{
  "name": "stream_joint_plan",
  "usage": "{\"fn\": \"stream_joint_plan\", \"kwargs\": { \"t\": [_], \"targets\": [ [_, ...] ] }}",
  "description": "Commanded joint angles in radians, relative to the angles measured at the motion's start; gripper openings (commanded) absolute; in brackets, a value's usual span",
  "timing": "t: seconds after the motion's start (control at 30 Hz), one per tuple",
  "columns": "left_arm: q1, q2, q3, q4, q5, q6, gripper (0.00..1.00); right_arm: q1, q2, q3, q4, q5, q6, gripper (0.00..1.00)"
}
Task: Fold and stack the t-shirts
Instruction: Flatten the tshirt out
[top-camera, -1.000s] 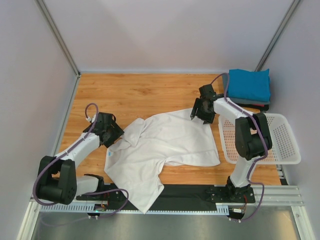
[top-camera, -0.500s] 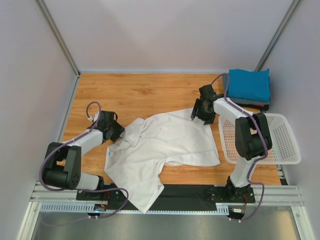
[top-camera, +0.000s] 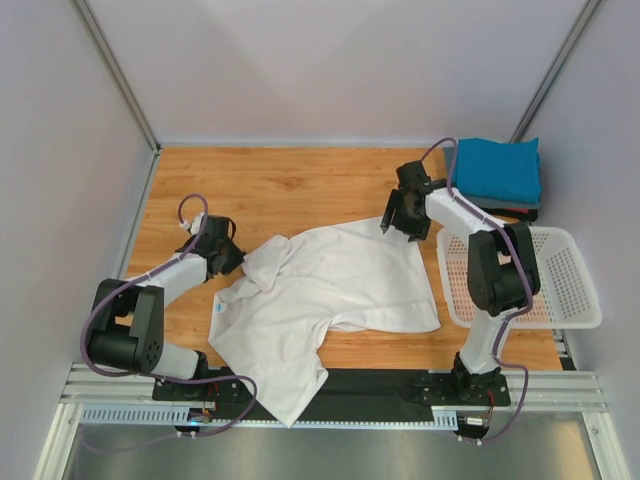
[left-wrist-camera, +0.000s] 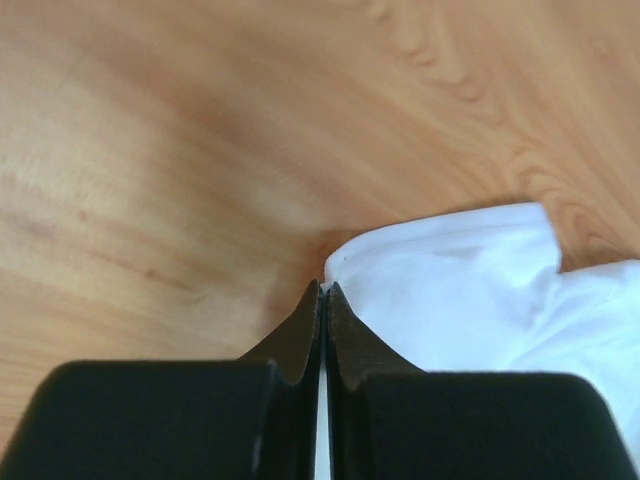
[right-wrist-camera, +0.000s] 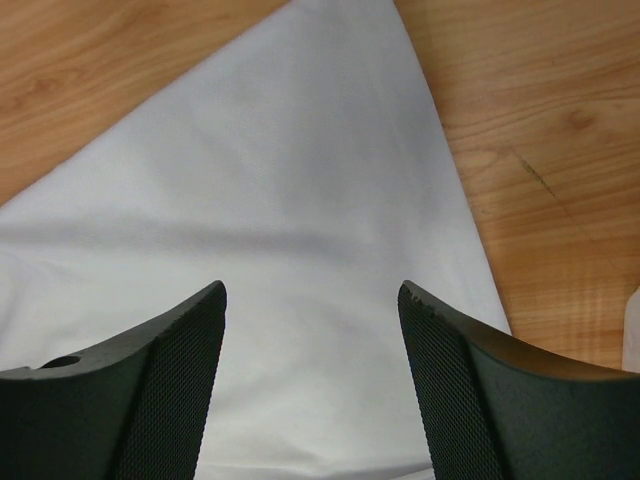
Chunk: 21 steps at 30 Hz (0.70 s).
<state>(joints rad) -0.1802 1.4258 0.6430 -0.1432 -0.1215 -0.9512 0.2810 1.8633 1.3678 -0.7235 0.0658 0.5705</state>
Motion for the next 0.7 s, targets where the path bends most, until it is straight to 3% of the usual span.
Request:
{"fn": "stream_joint_plan", "kwargs": {
  "t": [0.0,0.37,0.67],
  "targets": [
    [0.007,-0.048,0.115,0.092,-0.012,0.248,0.0,0.0,0.02,0.103,-0.004,0.049,-0.029,0.72],
    [0.007,0.106,0.348,0.278,0.159,0.659,0.0,-0.072,0.12,0.247,0.018,0.057,-0.038,0.72],
    [0.007,0.269,0.515,0.225,0.237,0.861,0.0,-0.098,0.168,0.281,0.038,0.068,-0.057,0.72]
  ]
}}
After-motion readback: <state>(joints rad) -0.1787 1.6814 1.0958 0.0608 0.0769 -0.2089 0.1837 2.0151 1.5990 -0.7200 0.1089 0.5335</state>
